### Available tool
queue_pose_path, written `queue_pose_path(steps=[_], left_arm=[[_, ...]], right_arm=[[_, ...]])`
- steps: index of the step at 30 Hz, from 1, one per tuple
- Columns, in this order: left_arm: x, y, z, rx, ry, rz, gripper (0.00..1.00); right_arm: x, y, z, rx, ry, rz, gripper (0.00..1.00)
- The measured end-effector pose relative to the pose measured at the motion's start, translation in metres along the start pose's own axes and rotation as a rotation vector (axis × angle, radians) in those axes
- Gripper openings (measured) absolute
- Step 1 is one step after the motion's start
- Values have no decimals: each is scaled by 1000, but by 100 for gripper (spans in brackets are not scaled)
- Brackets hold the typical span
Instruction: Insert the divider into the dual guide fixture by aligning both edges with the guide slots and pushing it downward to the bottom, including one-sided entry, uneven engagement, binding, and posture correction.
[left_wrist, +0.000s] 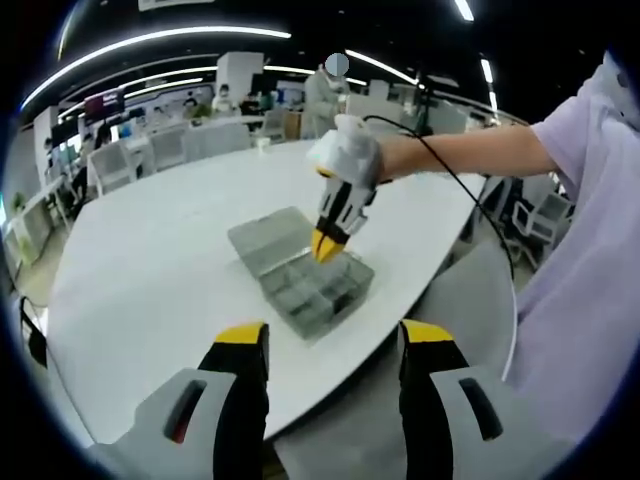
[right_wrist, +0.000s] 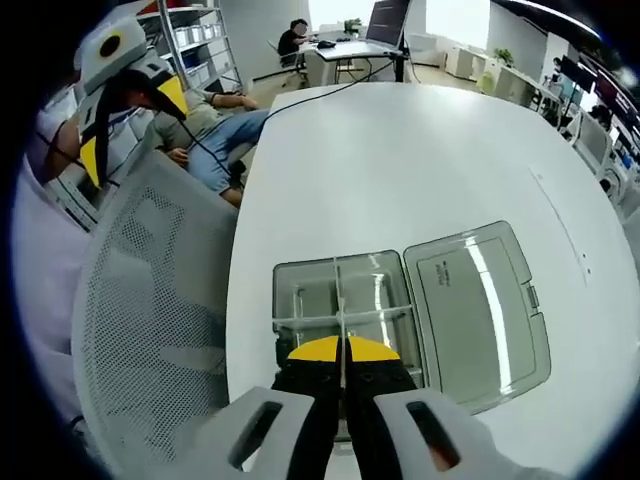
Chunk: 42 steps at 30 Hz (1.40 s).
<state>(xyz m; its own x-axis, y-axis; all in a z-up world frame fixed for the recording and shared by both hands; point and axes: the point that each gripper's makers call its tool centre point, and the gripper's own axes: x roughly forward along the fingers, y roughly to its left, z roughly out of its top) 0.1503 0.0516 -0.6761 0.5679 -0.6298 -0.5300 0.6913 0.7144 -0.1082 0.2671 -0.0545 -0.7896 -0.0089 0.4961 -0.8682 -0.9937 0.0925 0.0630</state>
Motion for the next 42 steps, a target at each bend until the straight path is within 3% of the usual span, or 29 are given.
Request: queue_pose_path(steps=[9, 21, 25, 34, 42], left_arm=[[2, -1, -6, -23, -4, -2, 50], [0, 1, -11, -40, -8, 6, 50], [-1, 1, -12, -44, -5, 7, 50], [3, 1, -13, -49, -2, -1, 50], [7, 0, -13, -57, -6, -8, 50]], right_arm=[[1, 1, 5, -110, 110, -10, 0], [5, -1, 0, -12, 88, 13, 0], [6, 0, -4, -59, 75, 25, 0], [0, -1, 2, -51, 71, 33, 0], [1, -2, 7, -126, 155, 37, 0]])
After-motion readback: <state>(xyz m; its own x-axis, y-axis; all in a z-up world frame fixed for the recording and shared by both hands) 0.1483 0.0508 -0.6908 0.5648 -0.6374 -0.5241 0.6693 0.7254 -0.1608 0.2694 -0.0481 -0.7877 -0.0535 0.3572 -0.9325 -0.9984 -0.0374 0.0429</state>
